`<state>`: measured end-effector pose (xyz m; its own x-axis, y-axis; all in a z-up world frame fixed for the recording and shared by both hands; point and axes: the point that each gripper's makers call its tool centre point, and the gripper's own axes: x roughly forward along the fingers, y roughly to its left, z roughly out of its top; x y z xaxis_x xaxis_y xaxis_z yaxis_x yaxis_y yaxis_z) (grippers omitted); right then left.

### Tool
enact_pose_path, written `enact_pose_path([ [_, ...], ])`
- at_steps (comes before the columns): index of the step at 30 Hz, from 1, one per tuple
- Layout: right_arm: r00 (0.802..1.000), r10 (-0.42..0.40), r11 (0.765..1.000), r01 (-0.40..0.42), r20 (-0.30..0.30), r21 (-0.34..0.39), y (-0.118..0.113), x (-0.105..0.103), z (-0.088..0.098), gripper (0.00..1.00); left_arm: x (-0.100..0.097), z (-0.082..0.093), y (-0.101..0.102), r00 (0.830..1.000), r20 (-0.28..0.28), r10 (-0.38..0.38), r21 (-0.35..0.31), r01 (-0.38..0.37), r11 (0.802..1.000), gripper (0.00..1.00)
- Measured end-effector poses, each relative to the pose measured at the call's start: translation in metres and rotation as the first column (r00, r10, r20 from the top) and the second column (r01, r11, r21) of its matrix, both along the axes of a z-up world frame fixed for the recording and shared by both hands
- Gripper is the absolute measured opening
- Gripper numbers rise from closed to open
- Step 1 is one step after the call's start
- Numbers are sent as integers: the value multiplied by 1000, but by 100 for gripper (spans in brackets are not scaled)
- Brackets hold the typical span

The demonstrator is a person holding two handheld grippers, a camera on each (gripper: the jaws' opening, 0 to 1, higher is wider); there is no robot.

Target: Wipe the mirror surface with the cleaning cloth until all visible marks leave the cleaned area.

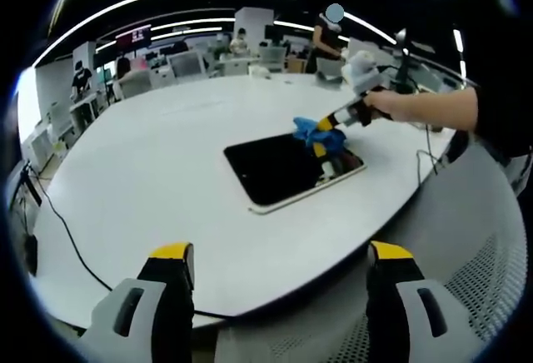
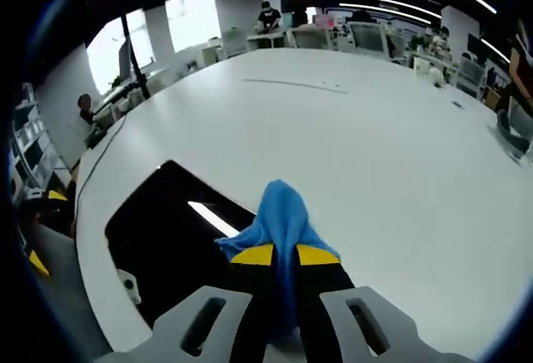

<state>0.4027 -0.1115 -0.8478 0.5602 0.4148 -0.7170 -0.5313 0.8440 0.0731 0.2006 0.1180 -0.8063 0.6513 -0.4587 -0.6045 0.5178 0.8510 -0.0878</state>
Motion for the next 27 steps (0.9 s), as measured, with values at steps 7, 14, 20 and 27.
enact_pose_path([
  [7, 1000, -11, 1000, 11, 3, 1, 0, 6, 0, 3, 0, 0, 1, 1000, 1, 2, 0, -2, 1000, 86],
  [14, 999, -32, 999, 32, 7, 4, -2, 14, 0, 3, 1, 1, 1, 1000, 3, -1, 0, 1, 1000, 85],
  [20, 999, -39, 999, 39, 11, 1, -5, 16, 1, 3, 0, 0, 1, 1000, -3, -3, 0, 3, 1000, 84],
  [27, 998, -62, 997, 60, 29, 52, -9, 20, 15, 3, 0, -1, 1, 1000, -8, -2, 1, 2, 1000, 83],
])
